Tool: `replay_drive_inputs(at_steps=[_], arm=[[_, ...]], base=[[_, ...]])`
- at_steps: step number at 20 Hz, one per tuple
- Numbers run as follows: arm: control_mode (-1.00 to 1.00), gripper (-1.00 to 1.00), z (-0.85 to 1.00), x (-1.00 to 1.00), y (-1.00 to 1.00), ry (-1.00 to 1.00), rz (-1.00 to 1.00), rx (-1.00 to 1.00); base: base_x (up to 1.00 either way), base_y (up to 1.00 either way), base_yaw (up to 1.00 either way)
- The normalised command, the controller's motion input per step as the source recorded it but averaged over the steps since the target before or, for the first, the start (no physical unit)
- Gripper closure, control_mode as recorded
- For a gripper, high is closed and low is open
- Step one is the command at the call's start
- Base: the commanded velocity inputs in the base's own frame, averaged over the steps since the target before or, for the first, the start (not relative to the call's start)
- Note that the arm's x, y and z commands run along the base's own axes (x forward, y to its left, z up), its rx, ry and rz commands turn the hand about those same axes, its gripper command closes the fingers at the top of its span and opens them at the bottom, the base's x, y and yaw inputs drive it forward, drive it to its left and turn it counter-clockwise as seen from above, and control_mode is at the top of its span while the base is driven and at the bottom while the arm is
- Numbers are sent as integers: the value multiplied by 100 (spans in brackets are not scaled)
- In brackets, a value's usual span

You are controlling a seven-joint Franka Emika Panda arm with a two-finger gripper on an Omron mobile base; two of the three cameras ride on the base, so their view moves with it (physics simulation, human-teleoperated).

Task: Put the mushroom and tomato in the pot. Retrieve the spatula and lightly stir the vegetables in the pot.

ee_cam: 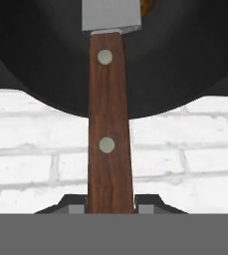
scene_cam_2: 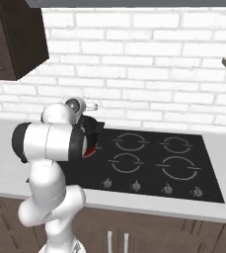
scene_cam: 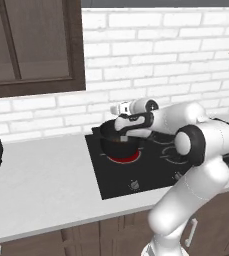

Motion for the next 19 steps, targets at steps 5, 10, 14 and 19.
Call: replay_drive_inputs(at_steps=[5, 10, 14, 19], arm=[[-100, 100, -48, 2, -3, 0, 0, 0], [-100, 100, -30, 10, 0, 0, 0, 5], [-100, 100, -37, 25, 0, 0, 0, 0], [-100, 100, -39, 19, 0, -3, 0, 0]], base=[[0, 0, 0], [0, 0, 0], [0, 0, 0], [0, 0, 0]])
